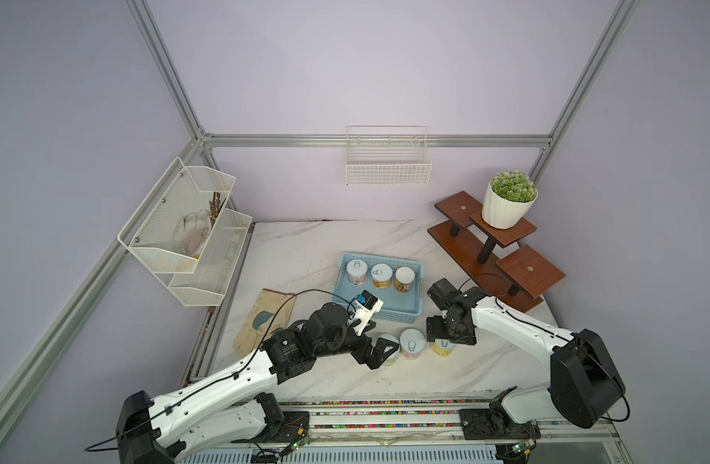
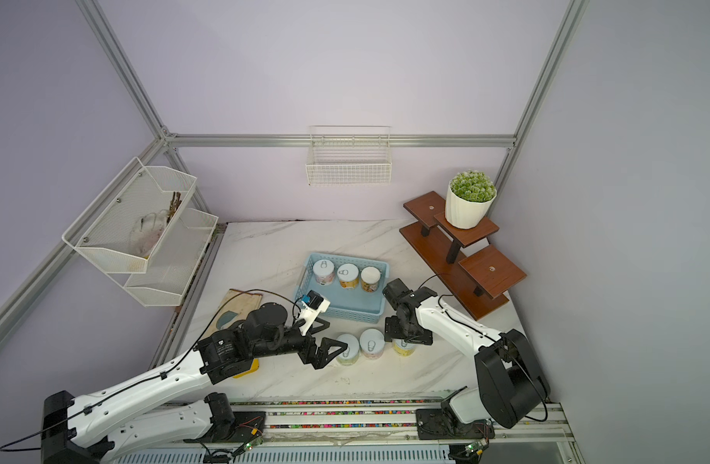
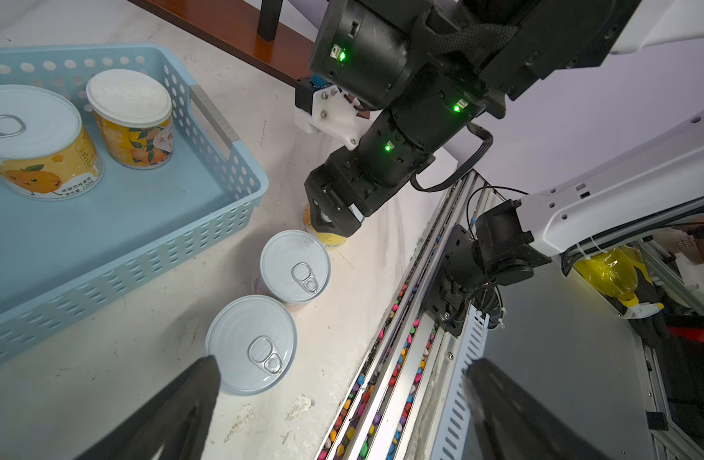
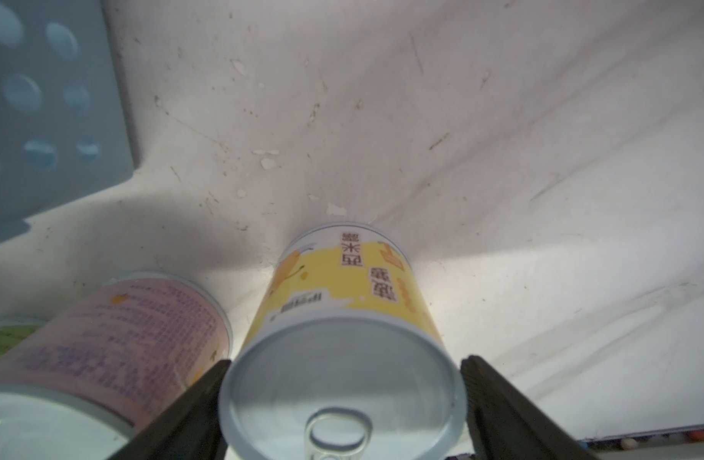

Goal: Put the canned food in the basket
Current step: Pick up the canned food from the center of the board.

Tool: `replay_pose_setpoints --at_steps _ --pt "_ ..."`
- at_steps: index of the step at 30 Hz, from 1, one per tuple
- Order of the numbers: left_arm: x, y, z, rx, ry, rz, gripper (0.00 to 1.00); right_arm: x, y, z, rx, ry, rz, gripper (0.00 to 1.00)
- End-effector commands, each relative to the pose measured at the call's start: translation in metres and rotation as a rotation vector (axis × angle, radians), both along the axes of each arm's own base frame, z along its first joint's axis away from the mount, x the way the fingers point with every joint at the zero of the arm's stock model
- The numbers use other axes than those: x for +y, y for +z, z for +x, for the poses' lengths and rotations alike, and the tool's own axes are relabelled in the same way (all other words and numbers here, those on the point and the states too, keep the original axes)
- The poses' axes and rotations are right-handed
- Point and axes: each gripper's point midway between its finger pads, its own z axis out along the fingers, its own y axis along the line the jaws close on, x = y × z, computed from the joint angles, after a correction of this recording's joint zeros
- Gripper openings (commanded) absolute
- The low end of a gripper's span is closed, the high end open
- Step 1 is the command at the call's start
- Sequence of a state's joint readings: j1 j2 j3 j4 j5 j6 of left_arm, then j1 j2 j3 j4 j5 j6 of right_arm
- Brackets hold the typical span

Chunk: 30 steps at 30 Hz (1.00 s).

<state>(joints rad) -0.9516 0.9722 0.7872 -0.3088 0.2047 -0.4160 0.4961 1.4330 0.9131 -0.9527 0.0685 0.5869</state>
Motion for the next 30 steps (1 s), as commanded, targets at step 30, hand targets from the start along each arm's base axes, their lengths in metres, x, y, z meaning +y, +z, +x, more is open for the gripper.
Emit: replay_pose_setpoints --at_steps 30 --pt "-0.007 0.015 0.019 -0.041 0.066 -0.019 1.0 -0.01 0.021 0.004 -0.043 -0.032 0.017 0.69"
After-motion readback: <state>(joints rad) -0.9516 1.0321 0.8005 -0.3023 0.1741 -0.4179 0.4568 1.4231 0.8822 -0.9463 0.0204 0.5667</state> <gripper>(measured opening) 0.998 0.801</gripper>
